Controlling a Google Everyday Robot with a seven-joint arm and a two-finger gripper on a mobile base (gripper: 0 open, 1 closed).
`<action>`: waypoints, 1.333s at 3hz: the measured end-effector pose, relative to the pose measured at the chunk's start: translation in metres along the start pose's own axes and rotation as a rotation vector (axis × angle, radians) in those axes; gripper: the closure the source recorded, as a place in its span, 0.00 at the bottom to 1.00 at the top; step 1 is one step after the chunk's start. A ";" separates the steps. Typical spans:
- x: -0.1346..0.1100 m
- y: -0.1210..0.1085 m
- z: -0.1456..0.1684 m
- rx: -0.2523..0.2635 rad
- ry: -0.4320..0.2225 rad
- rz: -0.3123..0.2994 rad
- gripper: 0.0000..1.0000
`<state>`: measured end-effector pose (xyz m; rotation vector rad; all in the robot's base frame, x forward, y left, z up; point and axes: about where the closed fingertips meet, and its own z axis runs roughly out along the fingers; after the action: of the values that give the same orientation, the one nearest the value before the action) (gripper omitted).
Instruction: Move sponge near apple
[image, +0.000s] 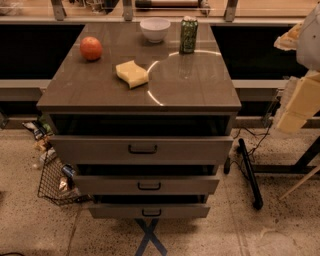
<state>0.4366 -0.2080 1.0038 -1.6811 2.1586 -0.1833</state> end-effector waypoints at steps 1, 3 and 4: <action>0.000 0.000 0.000 0.000 0.000 0.000 0.00; -0.060 -0.012 0.056 -0.037 -0.372 0.212 0.00; -0.122 0.001 0.096 -0.049 -0.507 0.335 0.00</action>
Offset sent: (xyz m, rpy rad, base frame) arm 0.0588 0.0567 -0.0182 0.5295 -0.0831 -0.0413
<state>0.4967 -0.0780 0.9435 -1.1941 2.0114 0.3552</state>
